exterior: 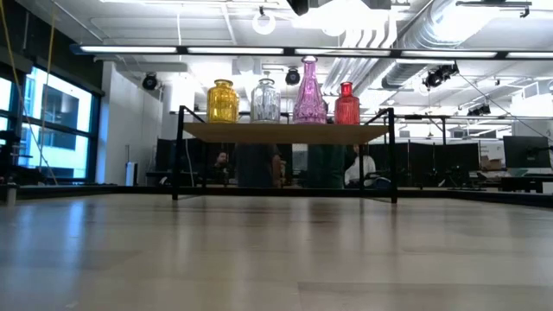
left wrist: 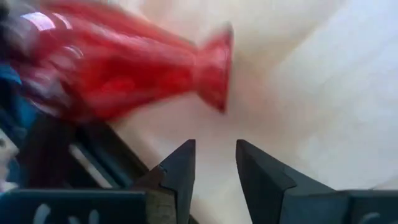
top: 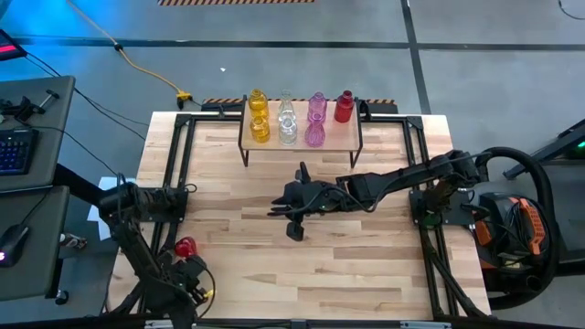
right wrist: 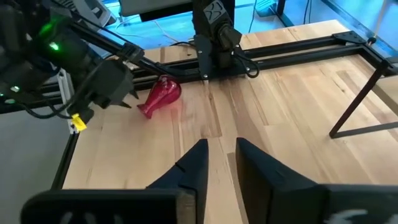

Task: Sort vases onto shelf
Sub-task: Put the red vase on the shelf aligned with the other red vase

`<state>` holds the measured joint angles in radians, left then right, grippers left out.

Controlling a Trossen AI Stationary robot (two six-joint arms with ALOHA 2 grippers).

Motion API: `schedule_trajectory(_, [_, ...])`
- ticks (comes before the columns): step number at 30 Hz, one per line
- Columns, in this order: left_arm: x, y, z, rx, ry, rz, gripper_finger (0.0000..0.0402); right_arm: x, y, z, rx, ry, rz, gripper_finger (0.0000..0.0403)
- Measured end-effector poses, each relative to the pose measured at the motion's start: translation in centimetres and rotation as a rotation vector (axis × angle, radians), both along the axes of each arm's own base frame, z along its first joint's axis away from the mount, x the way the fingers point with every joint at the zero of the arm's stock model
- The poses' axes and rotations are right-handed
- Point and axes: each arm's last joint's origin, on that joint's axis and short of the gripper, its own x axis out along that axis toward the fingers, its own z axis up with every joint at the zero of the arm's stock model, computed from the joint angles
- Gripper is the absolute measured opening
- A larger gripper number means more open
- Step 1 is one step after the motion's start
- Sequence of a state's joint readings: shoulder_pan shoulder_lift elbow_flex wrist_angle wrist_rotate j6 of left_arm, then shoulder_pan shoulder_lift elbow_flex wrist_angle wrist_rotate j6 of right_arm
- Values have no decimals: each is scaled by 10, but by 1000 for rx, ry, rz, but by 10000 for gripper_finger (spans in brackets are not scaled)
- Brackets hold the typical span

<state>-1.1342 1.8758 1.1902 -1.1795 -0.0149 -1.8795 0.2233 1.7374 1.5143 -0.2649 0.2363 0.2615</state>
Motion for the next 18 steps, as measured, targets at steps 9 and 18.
schedule_trajectory(9, [-6, 5, 17, 24, -102, -23, 124, 1, -3, 0, -7, 0, -5, 71])
schedule_trajectory(18, [5, 16, 17, 105, -86, -90, 125, 1, -3, 0, -7, 0, -4, 71])
